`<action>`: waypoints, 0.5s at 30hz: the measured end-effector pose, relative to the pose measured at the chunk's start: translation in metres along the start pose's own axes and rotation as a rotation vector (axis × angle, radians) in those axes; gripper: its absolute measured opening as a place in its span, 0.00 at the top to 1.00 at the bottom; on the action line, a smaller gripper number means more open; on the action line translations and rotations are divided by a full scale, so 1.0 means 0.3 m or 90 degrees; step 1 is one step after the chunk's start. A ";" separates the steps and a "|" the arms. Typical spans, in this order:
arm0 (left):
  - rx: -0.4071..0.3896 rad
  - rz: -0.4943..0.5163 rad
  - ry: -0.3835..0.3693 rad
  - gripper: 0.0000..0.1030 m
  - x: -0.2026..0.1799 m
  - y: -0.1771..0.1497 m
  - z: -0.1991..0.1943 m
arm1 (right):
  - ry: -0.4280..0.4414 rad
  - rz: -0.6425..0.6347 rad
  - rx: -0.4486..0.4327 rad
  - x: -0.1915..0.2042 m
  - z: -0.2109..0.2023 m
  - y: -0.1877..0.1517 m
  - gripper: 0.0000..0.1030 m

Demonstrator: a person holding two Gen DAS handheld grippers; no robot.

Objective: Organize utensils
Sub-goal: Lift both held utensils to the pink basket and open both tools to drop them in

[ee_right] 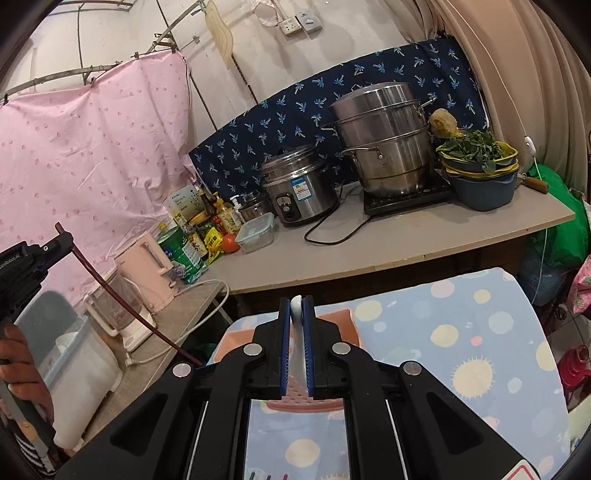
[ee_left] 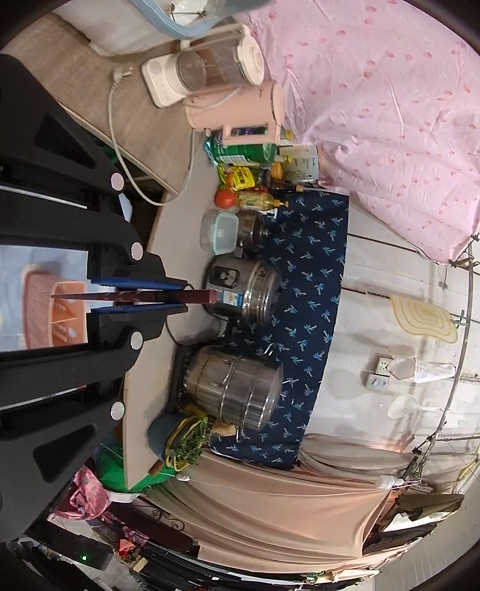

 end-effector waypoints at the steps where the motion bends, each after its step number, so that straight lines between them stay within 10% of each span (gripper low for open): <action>1: 0.001 0.000 -0.002 0.93 -0.005 0.002 0.030 | 0.005 0.008 0.003 -0.005 0.023 0.009 0.93; 15: 0.072 -0.012 0.024 0.93 0.087 -0.188 0.268 | -0.034 -0.008 0.050 -0.052 0.260 -0.070 0.93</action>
Point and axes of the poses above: each gripper's, at about its wrist camera, not at the fingertips, and z roughly the way its jaws point, x to its left, y to its top, the point moved 4 cm from there along z, roughly the way its jaws point, and after that the axes turned 12 degrees about -y, right-handed, at the moved point
